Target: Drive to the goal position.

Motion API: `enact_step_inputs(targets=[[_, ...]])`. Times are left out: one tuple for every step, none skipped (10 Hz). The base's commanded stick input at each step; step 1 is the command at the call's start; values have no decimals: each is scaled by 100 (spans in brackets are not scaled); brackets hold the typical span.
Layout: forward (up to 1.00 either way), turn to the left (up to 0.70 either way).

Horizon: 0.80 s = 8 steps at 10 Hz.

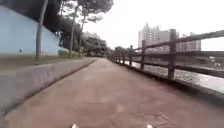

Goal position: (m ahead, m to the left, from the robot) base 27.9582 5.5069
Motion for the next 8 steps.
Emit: enact_step_inputs(targets=[[0, 0], [65, 0], [100, 0], [100, 0], [100, 0], [100, 0], [100, 0], [100, 0]])
